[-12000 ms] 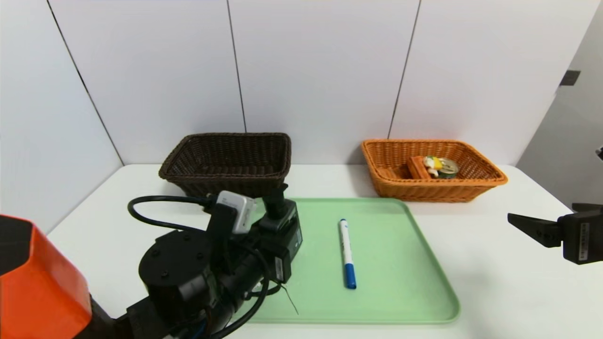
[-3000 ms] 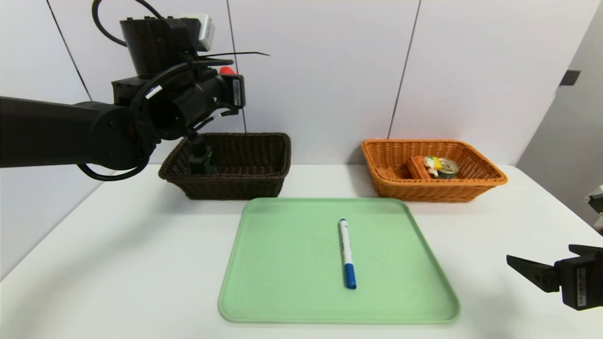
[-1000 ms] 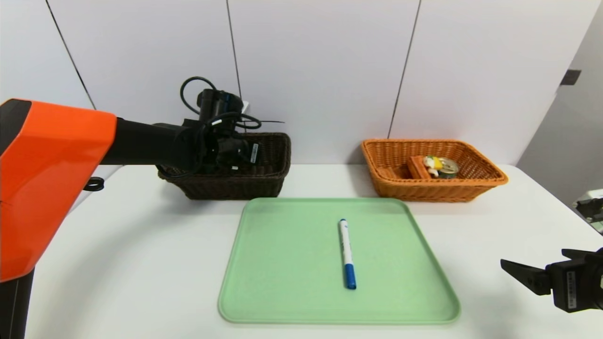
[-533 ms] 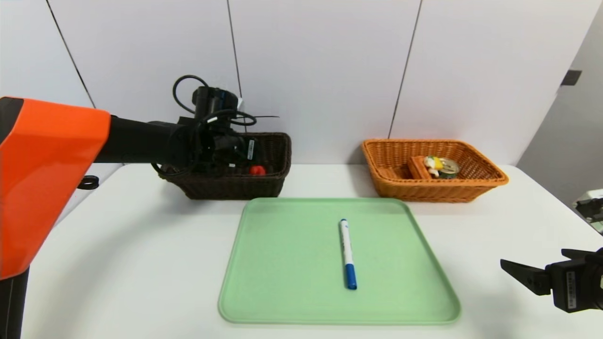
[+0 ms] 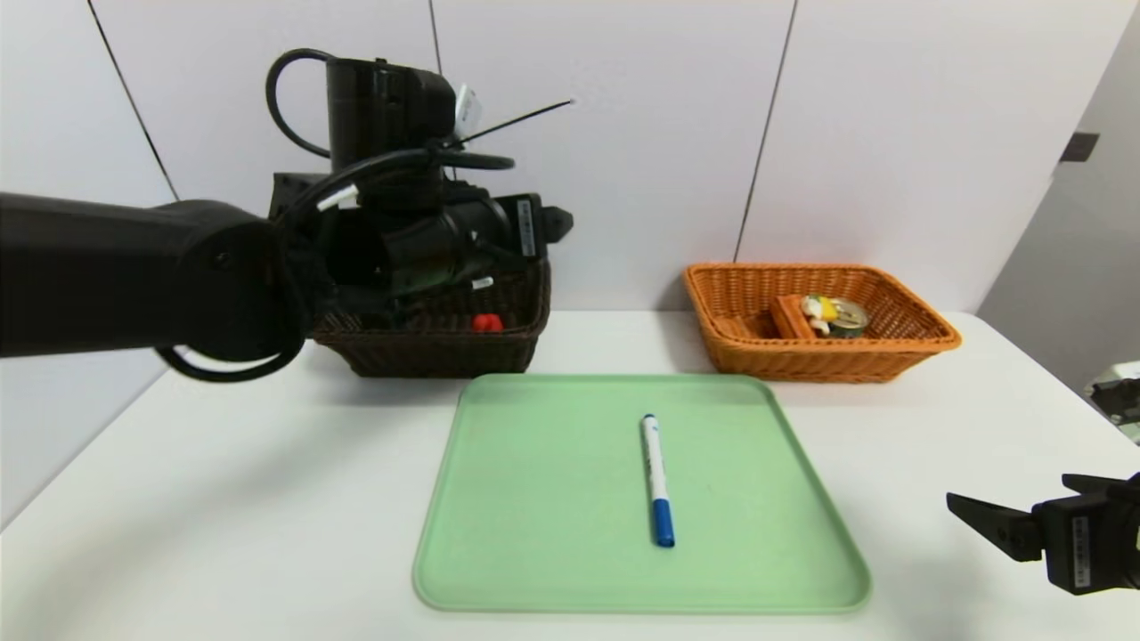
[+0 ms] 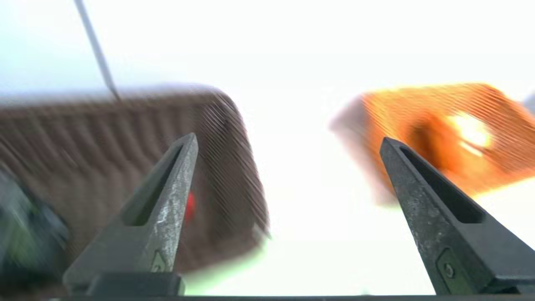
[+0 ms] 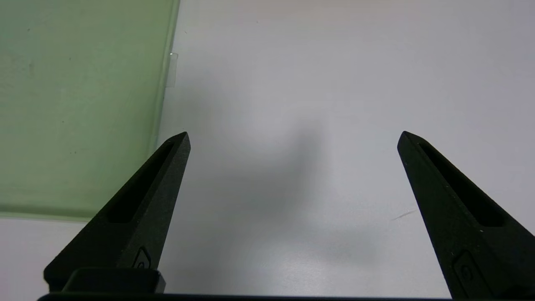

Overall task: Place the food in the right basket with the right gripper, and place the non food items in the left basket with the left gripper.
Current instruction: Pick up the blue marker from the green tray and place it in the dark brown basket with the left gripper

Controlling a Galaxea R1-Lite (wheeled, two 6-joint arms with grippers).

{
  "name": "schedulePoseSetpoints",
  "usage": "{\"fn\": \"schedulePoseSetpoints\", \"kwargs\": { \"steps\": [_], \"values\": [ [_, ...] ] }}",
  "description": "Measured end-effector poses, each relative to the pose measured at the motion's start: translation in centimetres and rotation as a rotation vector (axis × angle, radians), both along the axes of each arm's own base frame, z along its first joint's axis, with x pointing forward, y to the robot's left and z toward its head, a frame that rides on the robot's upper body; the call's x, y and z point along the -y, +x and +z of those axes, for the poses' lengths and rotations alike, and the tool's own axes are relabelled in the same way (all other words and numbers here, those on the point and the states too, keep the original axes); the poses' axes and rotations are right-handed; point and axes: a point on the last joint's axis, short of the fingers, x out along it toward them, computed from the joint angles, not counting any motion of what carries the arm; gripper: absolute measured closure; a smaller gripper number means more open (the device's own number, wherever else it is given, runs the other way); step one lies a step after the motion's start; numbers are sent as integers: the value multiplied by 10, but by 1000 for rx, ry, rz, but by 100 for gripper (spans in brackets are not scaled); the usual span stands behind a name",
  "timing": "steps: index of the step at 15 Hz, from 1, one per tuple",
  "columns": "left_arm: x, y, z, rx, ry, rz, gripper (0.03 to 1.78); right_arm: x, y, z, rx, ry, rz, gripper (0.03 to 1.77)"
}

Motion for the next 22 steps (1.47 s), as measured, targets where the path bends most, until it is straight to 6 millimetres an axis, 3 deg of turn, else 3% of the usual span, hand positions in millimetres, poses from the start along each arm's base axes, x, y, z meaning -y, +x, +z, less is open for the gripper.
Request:
{"fn": "schedulePoseSetpoints", "kwargs": {
  "steps": [4, 7, 12, 18, 22],
  "values": [
    [15, -72, -39, -136, 33, -8, 19, 0, 1, 2, 23, 7, -3, 9],
    [14, -94, -60, -219, 126, 1, 17, 0, 1, 3, 36, 9, -4, 9],
    [20, -92, -76, -323, 233, 1, 14, 0, -1, 5, 52, 13, -7, 9],
    [58, -84, -36, -444, 165, -31, 12, 1, -6, 2, 52, 24, -12, 9],
    [90, -76, -32, -570, 178, -2, 12, 1, -8, 1, 51, 36, -19, 9]
  ]
}}
